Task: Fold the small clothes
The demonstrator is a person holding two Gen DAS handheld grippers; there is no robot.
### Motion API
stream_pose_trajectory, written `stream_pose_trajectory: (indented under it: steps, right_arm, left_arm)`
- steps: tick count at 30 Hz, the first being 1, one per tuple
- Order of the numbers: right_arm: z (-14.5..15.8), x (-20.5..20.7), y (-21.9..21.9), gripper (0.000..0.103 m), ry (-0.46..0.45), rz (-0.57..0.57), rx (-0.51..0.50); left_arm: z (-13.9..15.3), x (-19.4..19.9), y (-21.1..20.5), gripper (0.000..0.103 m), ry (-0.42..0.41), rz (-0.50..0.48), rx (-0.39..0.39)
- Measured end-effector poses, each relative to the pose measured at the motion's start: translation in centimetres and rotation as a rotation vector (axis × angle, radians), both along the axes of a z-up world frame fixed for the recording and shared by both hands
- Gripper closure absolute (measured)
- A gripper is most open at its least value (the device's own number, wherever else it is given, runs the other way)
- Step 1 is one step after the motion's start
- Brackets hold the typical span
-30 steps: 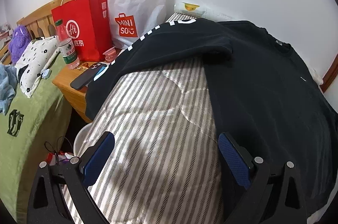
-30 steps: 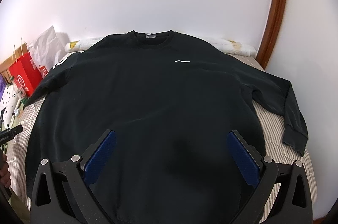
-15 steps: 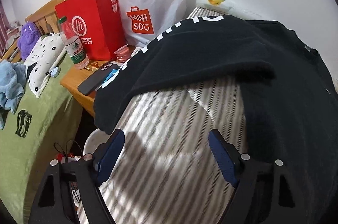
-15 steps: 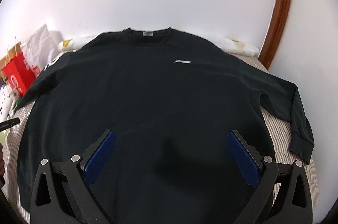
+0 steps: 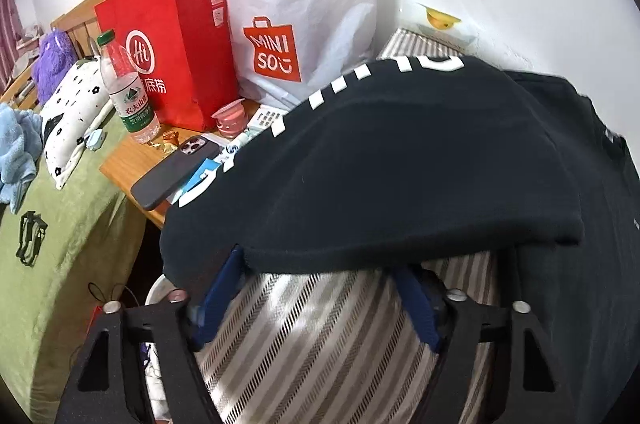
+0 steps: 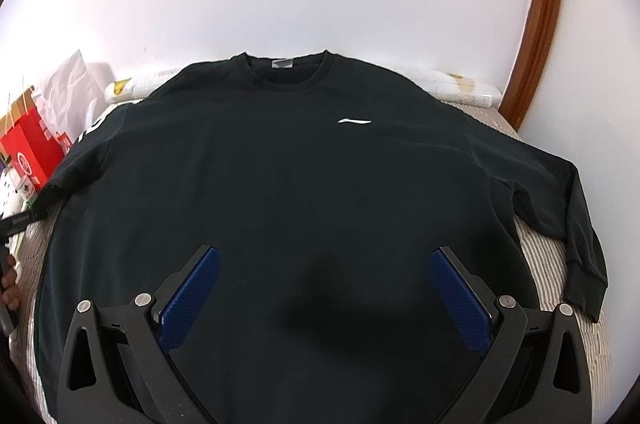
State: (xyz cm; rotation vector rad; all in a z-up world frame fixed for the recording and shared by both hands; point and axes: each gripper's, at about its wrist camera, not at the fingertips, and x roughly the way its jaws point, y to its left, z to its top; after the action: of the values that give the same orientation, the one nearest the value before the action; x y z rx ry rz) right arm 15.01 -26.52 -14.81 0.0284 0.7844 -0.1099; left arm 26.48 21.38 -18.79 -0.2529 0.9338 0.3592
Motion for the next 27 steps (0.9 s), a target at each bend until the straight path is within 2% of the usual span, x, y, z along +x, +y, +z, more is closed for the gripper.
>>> stream_pose_trajectory:
  steps: [1, 3, 4, 5, 6, 8, 16, 19, 21, 27]
  right_arm:
    - [0.0, 0.1, -0.2, 0.0, 0.002, -0.001, 0.005]
    - [-0.1, 0.0, -0.9, 0.0, 0.006, -0.005, 0.027]
    - [-0.1, 0.0, -1.2, 0.0, 0.008, -0.008, 0.04]
    - [-0.1, -0.1, -1.7, 0.0, 0.01, -0.01, 0.053]
    - [-0.2, -0.2, -1.9, 0.0, 0.01, -0.011, 0.058]
    - [-0.2, -0.3, -2.6, 0.0, 0.01, -0.015, 0.06]
    - [1.5, -2.3, -5.3, 0.0, -0.033, -0.065, 0.066]
    - [2.8, -3.4, -6.3, 0.0, -0.073, -0.063, 0.098]
    - [3.6, -4.2, -6.9, 0.0, -0.098, -0.063, 0.083]
    - [4.3, -5.8, -9.0, 0.0, -0.115, -0.075, 0.069]
  left_arm:
    - [0.1, 0.2, 0.1, 0.043, -0.004, 0.008, 0.003]
    - [0.5, 0.4, 0.5, 0.066, -0.006, 0.029, 0.028]
    - [0.6, 0.5, 0.6, 0.074, 0.004, 0.038, 0.049]
    - [0.8, 0.8, 0.7, 0.088, 0.025, 0.05, 0.081]
    - [1.0, 1.0, 1.0, 0.093, 0.034, 0.053, 0.088]
    - [1.9, 1.1, 1.3, 0.094, 0.026, 0.051, 0.073]
    - [9.4, 1.4, -2.5, 0.094, -0.082, -0.005, 0.17]
    - [12.5, 1.9, -5.9, 0.095, -0.133, -0.065, 0.198]
    - [14.0, 2.4, -8.3, 0.095, -0.16, -0.104, 0.22]
    - [16.6, 3.7, -17.3, 0.095, -0.236, -0.275, 0.236]
